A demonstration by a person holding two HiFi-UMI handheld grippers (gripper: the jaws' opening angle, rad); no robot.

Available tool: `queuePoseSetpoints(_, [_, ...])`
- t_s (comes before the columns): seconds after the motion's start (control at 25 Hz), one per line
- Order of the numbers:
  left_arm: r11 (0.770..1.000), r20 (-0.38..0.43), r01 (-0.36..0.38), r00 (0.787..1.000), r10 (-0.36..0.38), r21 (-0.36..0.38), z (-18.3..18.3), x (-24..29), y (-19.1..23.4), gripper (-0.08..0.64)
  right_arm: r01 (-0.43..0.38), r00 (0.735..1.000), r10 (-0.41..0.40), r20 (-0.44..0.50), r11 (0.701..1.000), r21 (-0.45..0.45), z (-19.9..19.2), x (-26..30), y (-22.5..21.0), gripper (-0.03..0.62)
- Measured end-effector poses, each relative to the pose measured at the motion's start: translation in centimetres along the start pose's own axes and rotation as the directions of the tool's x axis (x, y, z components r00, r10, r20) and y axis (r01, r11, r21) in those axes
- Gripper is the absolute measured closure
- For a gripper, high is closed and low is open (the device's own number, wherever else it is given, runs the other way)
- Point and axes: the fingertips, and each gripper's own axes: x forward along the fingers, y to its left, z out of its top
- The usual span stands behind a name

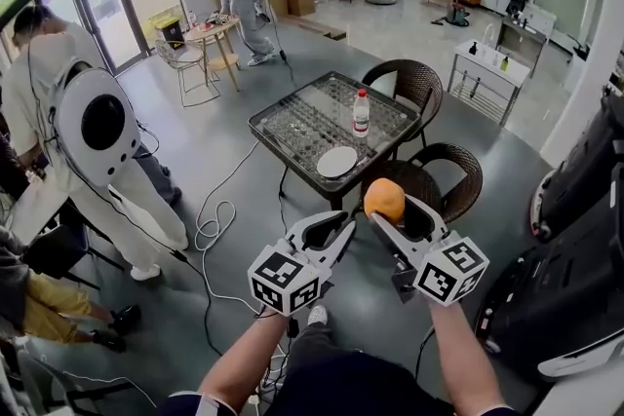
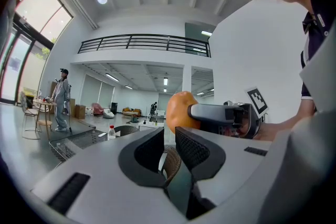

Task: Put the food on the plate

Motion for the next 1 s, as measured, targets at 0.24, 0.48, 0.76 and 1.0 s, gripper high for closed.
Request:
queuePoseSetpoints(0.24, [1.0,-0.008,-0.014,1.0,0.014,-0.002,-0.5,0.5,-0.3,0.485,-0.008,1.0,0.008,-0.008,1.0,-0.004,0.0,-0.5,-0.6,0.31])
queuePoseSetpoints(0.48, [0.999,-0.014,-0.034,0.999,0.034,0.0,-0.7,1.4,0.6,0.485,-0.034,0.999,0.034,0.001,0.999,-0.011,0.7,0.2,-1.8,0.31])
queuePoseSetpoints(0.76, [0.999,-0.031,-0.04,0.999,0.039,-0.019,-1.6,3.2,3.9,0.485,-0.026,0.999,0.026,-0.019,1.0,-0.005,0.0,3.3,-4.3,0.309])
queuePoseSetpoints(1.0, [0.998,-0.029,-0.04,0.999,0.038,-0.058,-2.6,5.7,9.2,0.485,-0.004,0.998,0.005,-0.063,1.0,0.014,-1.6,8.1,-7.9,0.308])
